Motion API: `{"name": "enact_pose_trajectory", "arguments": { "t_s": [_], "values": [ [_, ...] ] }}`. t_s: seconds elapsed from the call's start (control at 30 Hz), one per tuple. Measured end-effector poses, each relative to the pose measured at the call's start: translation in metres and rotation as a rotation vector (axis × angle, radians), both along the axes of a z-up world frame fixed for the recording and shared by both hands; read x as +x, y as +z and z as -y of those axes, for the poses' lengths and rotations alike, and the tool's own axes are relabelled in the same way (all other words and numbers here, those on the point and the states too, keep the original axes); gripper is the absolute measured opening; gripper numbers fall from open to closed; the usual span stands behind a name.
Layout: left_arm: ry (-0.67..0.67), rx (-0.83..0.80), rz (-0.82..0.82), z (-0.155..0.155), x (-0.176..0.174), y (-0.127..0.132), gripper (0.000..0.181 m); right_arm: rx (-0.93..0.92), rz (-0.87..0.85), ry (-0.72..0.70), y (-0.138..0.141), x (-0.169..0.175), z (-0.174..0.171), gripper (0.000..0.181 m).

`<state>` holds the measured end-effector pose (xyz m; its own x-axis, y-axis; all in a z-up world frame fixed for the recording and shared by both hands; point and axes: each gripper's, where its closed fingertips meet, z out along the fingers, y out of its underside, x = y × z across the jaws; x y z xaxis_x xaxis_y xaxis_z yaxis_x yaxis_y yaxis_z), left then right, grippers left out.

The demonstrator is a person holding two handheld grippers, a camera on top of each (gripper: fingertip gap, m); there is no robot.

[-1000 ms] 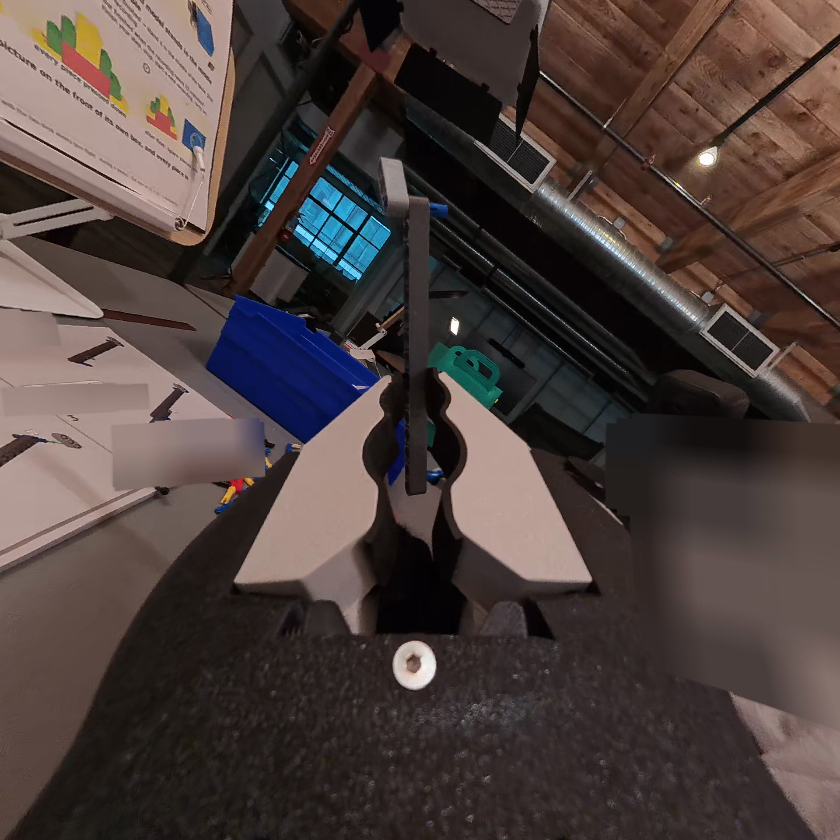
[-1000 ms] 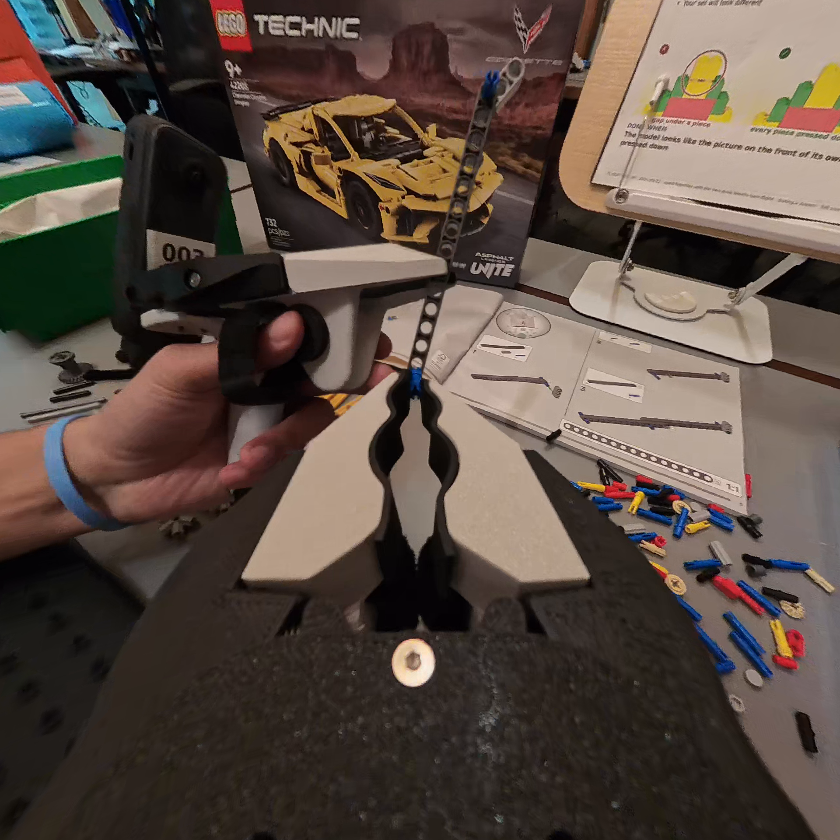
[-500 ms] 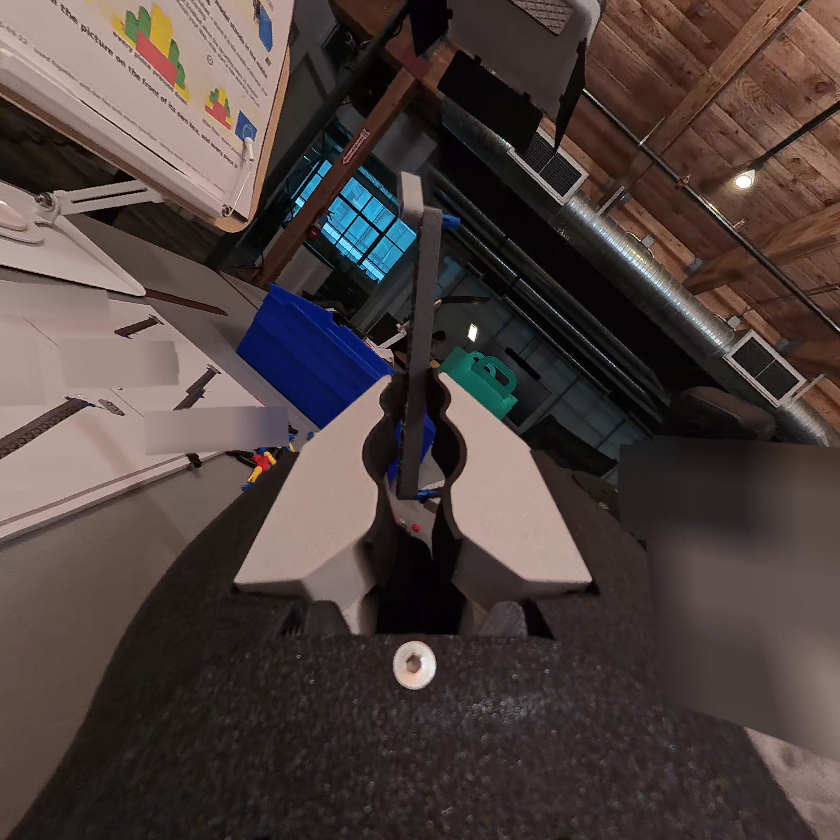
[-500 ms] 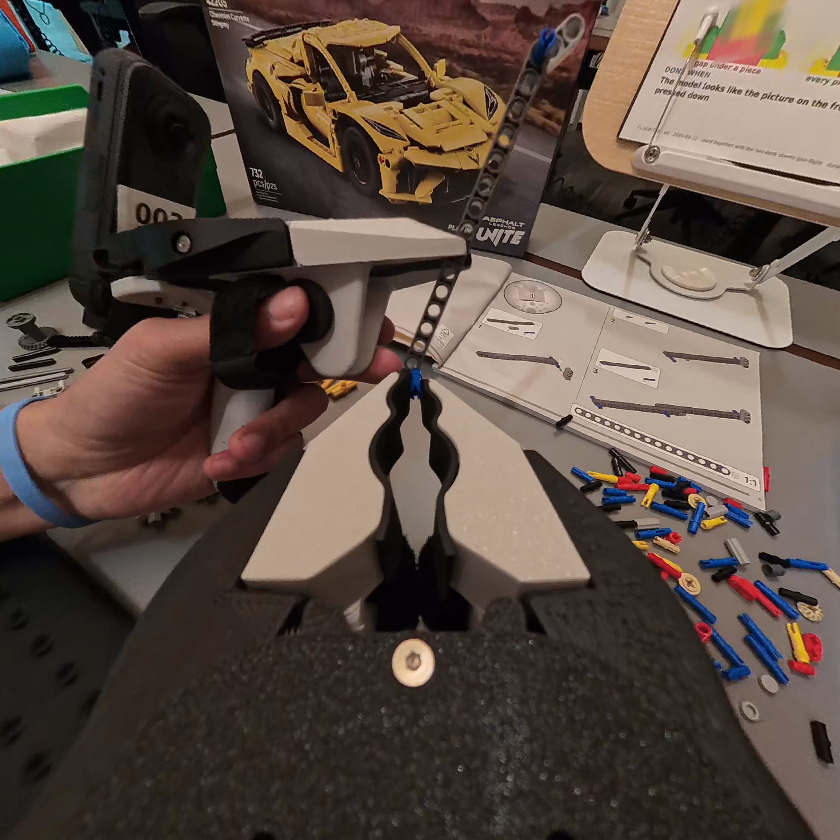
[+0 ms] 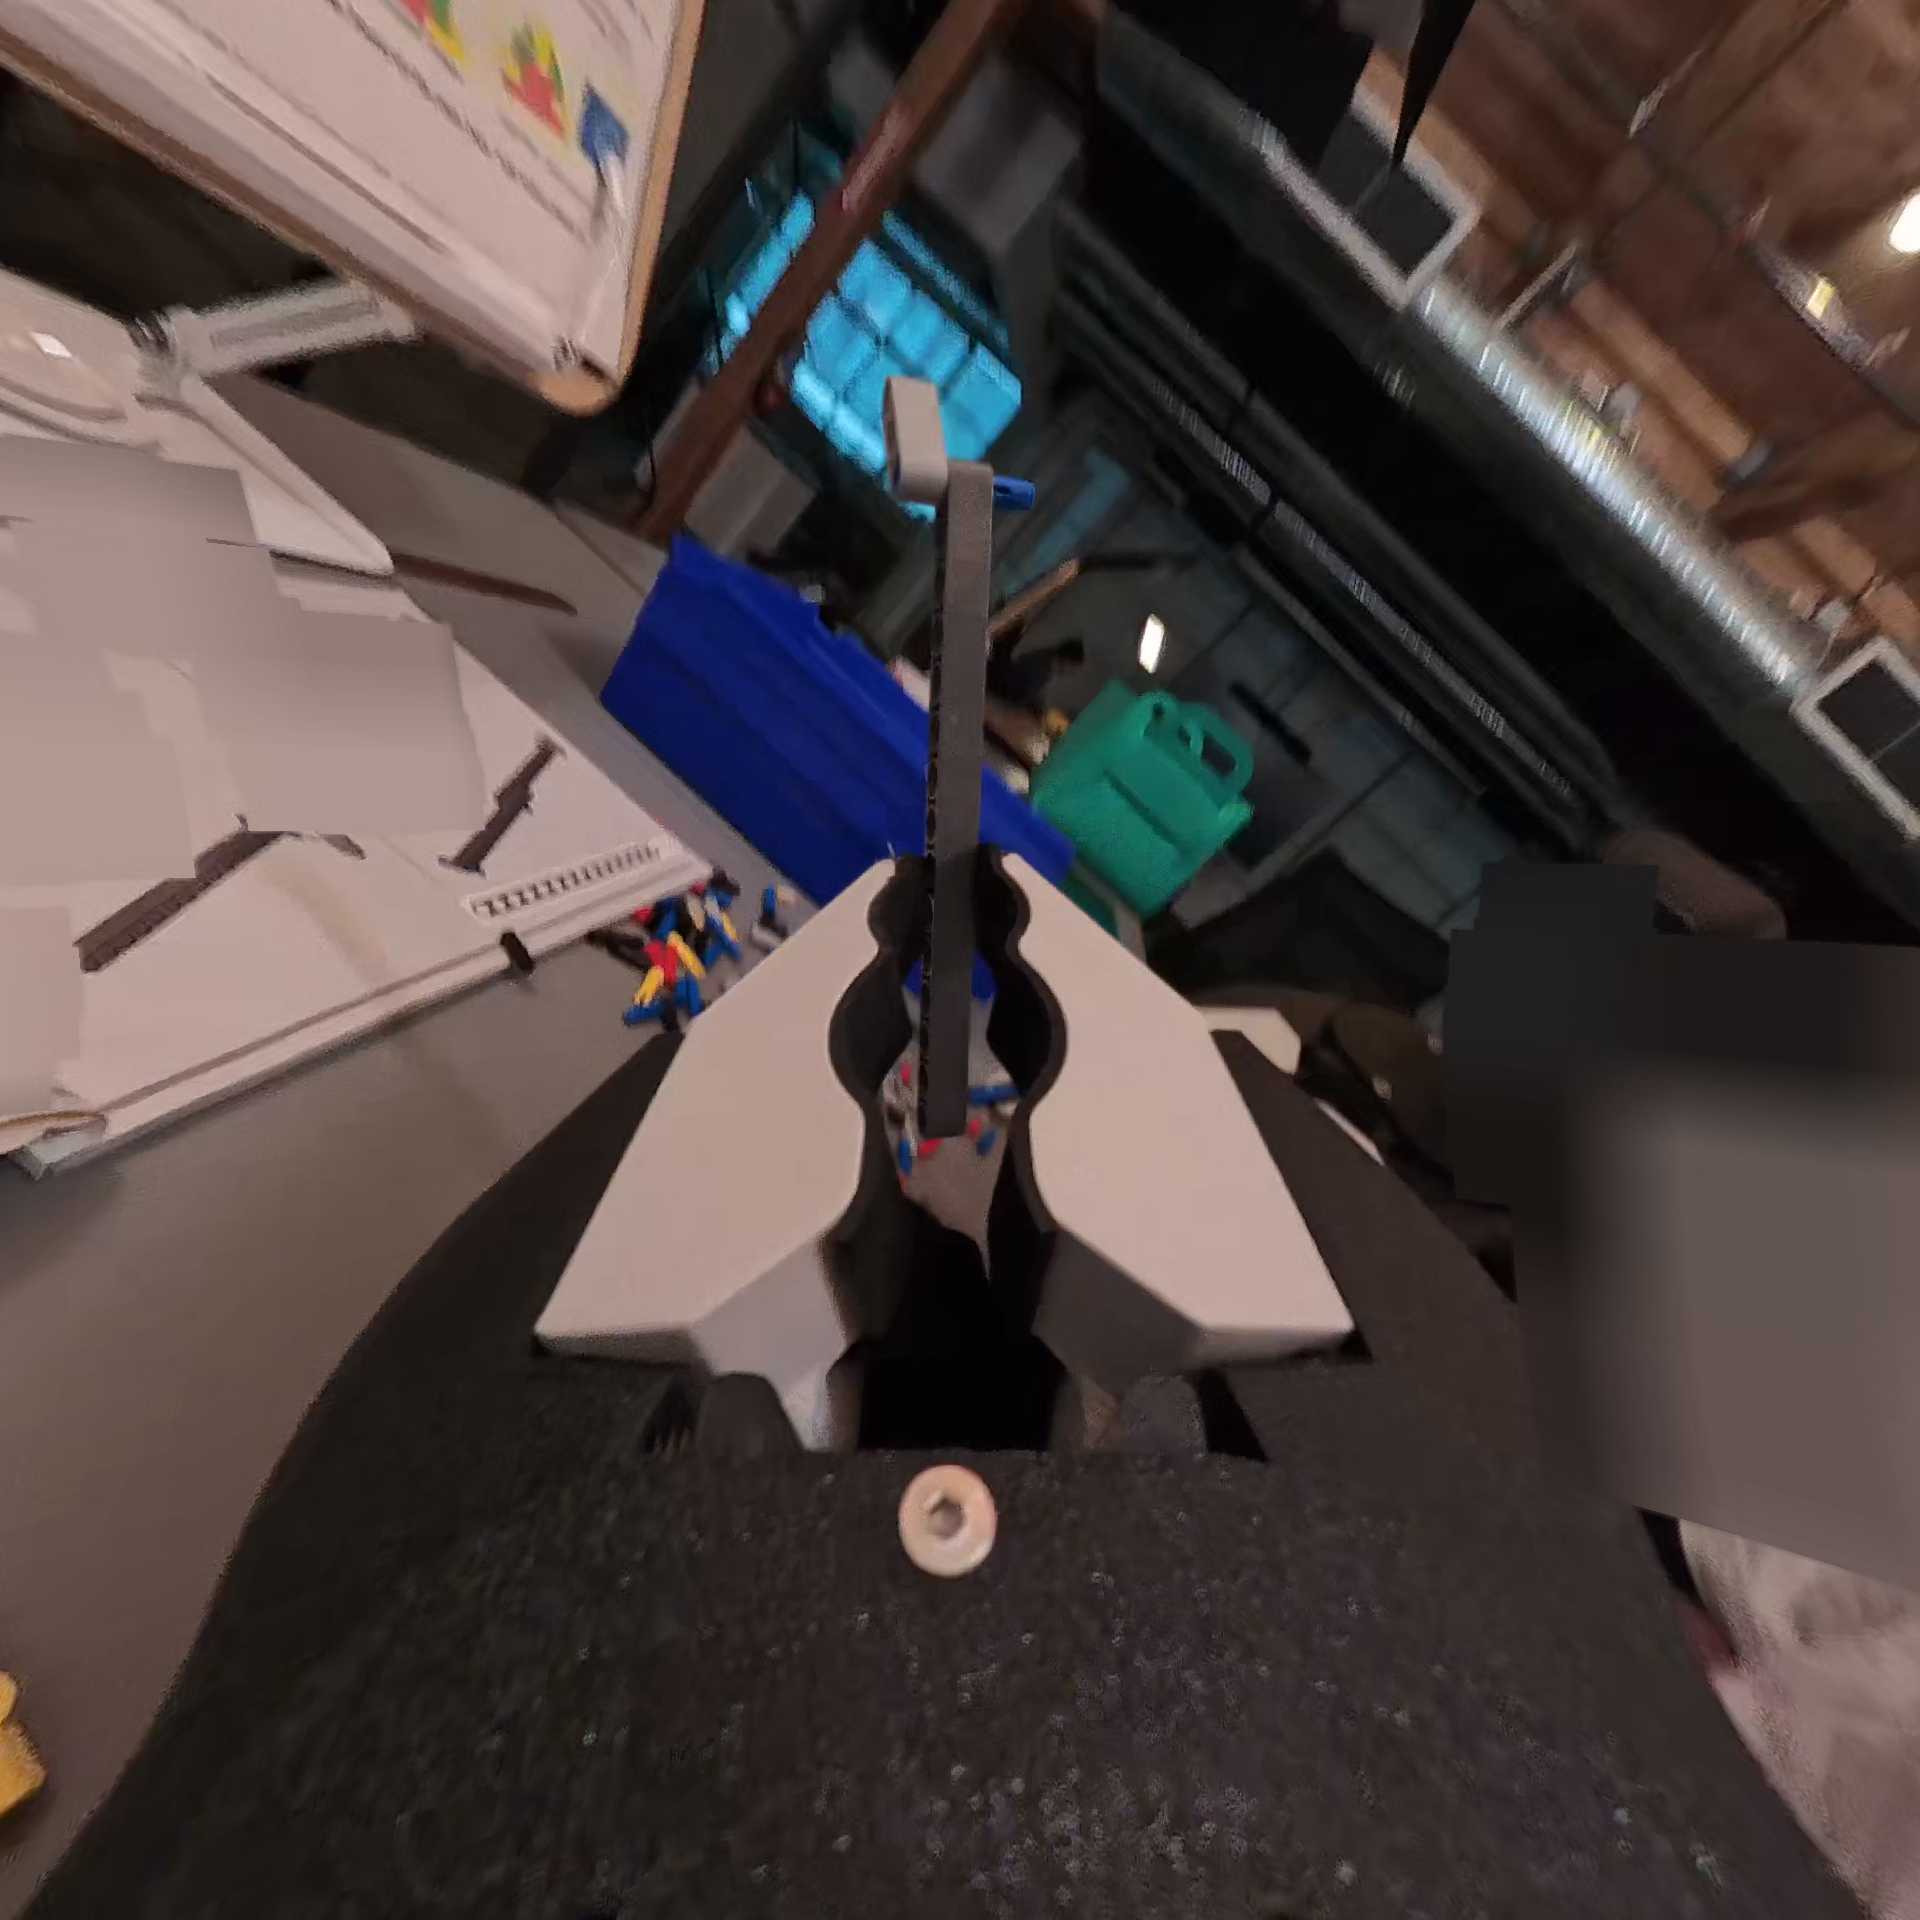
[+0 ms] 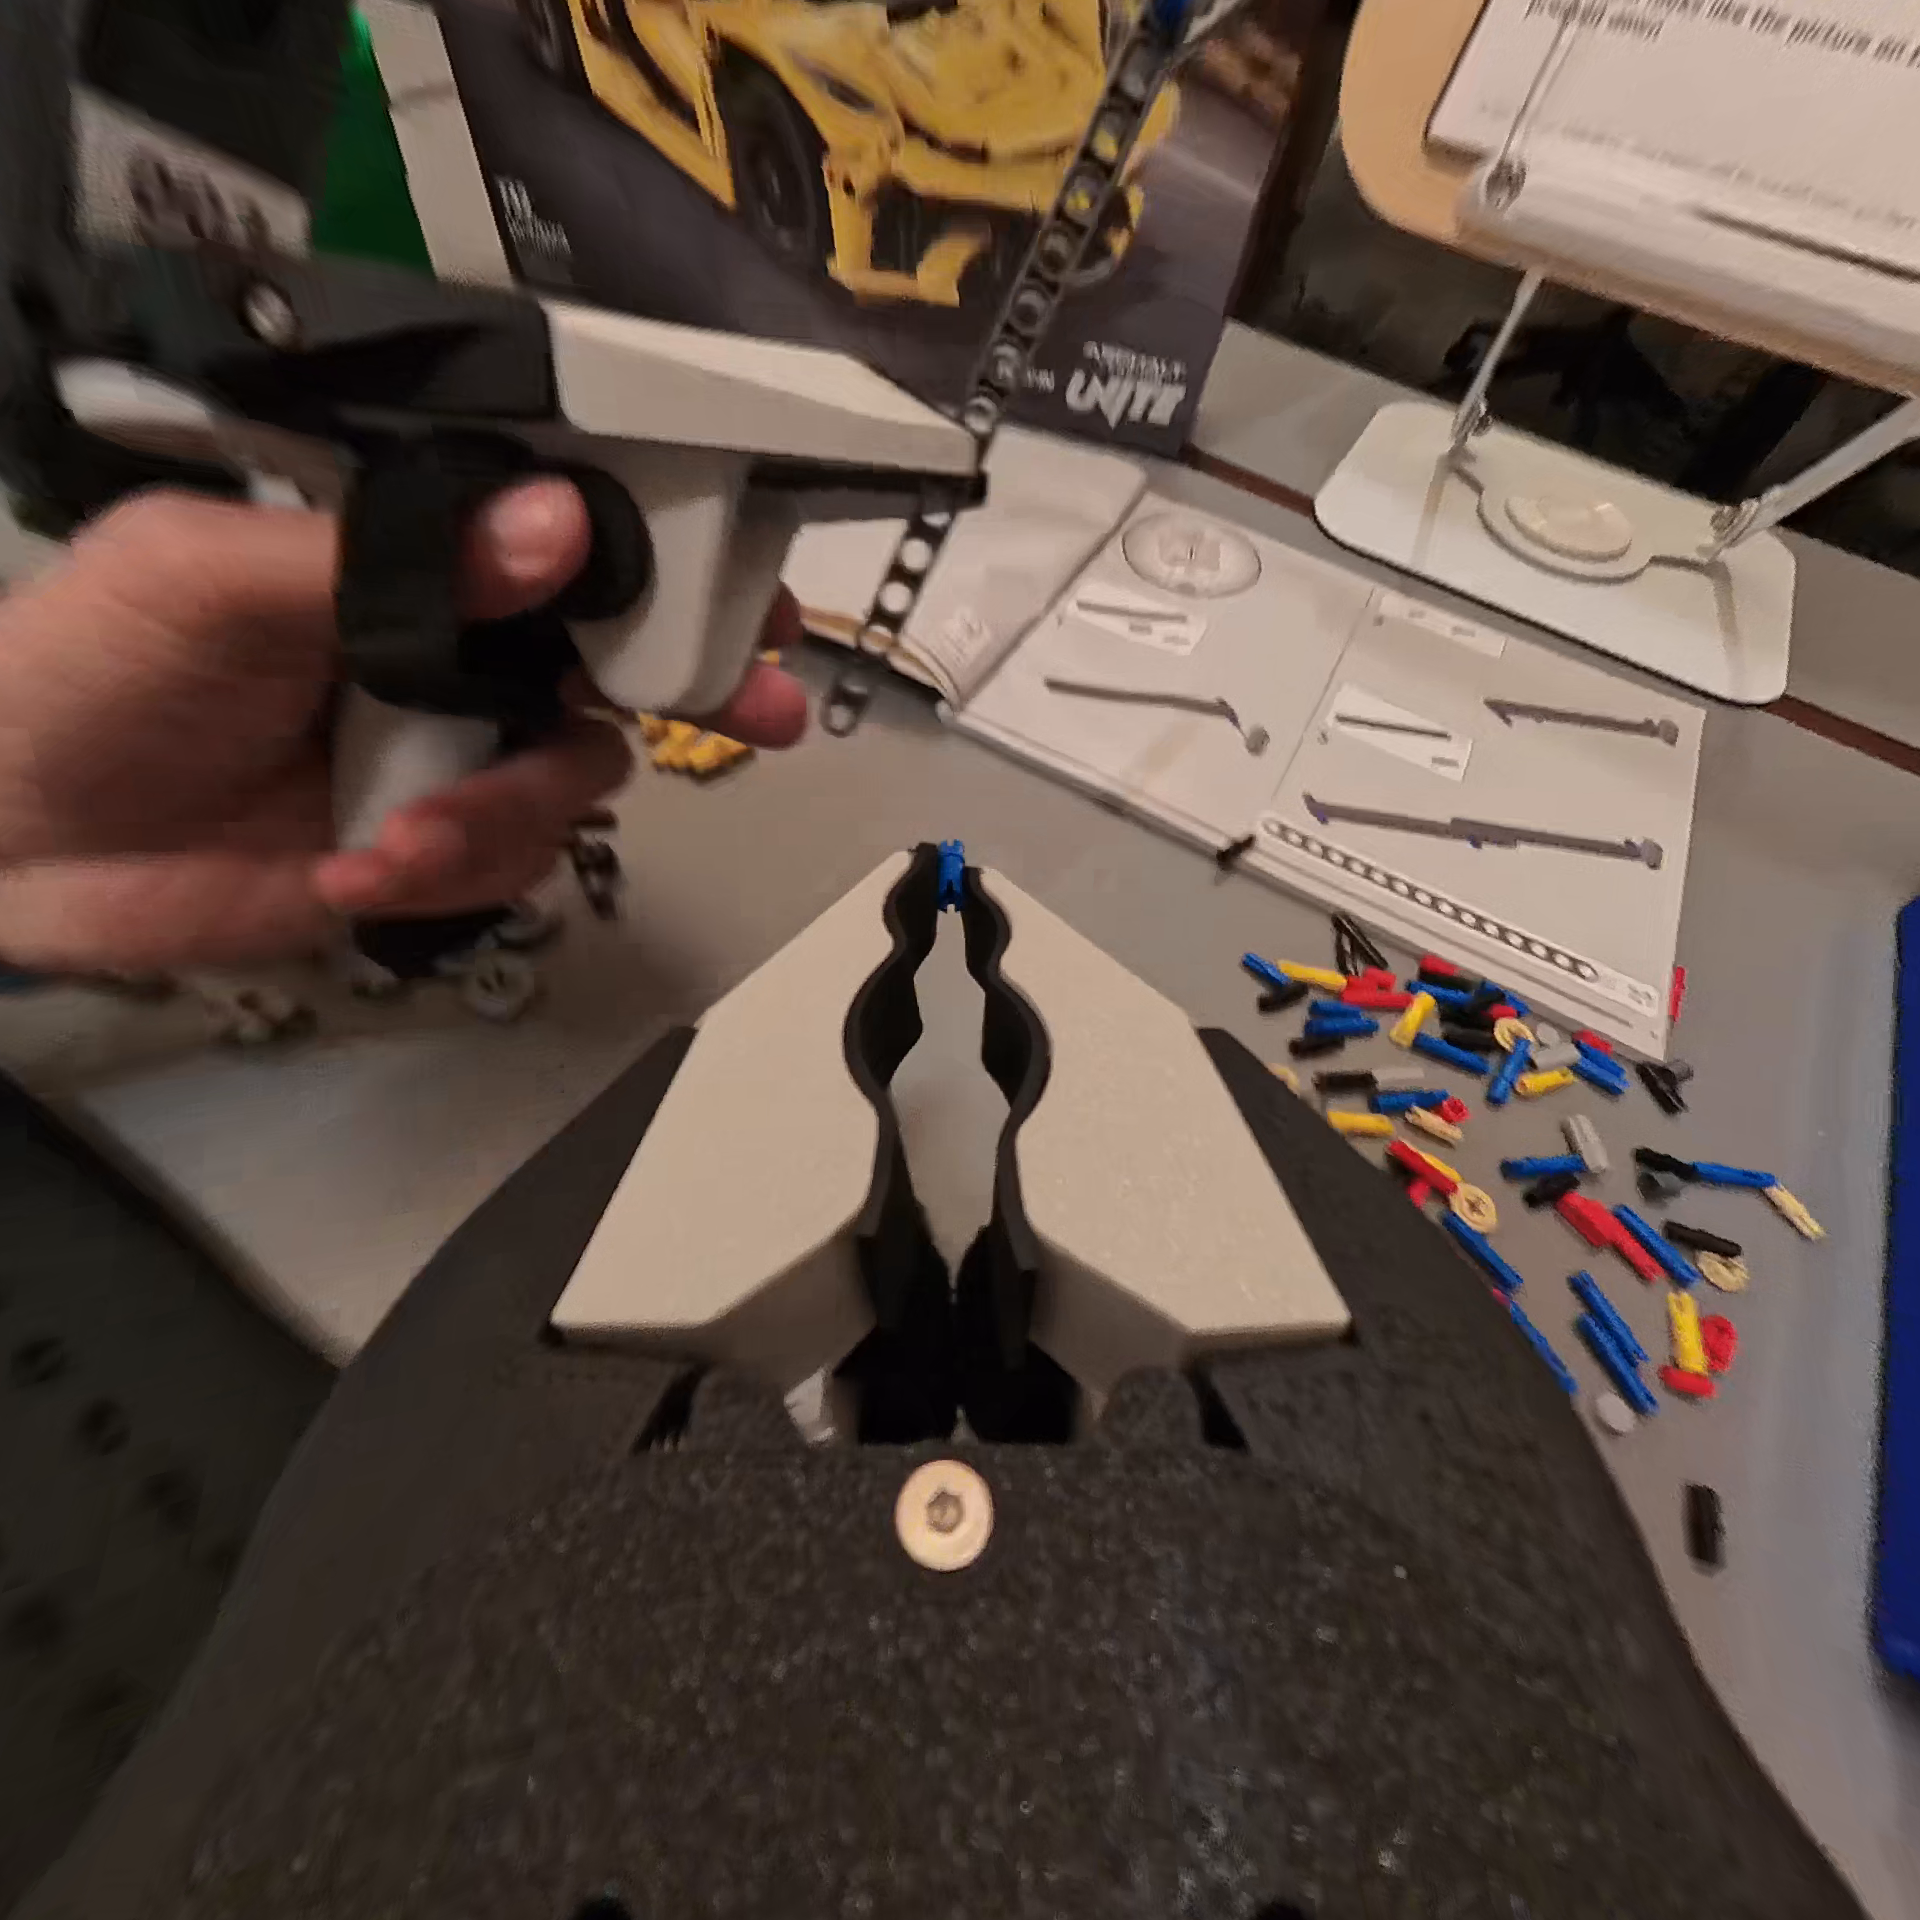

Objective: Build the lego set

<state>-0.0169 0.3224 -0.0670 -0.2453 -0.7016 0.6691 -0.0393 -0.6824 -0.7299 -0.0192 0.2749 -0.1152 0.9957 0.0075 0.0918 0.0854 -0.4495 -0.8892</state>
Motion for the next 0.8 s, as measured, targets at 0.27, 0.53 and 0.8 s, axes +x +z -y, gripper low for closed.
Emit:
{"name": "enact_pose_trajectory", "arguments": {
  "t_s": [0.27, 0.53, 0.8],
  "values": [
    [-0.132, 0.515, -0.523, 0.010, -0.011, -0.062, 0.007, 0.054, 0.049, 0.020, -0.016, 0.038, 0.032, 0.004],
    [-0.023, 0.038, -0.152, 0.021, 0.001, -0.007, 0.007, 0.167, -0.183, 0.077, 0.005, -0.025, 0.015, 0.004],
    [0.100, 0.063, -0.080, 0.030, -0.003, -0.007, 0.007, 0.147, -0.131, 0.025, 0.000, -0.021, 0.013, 0.004]
  ]
}}
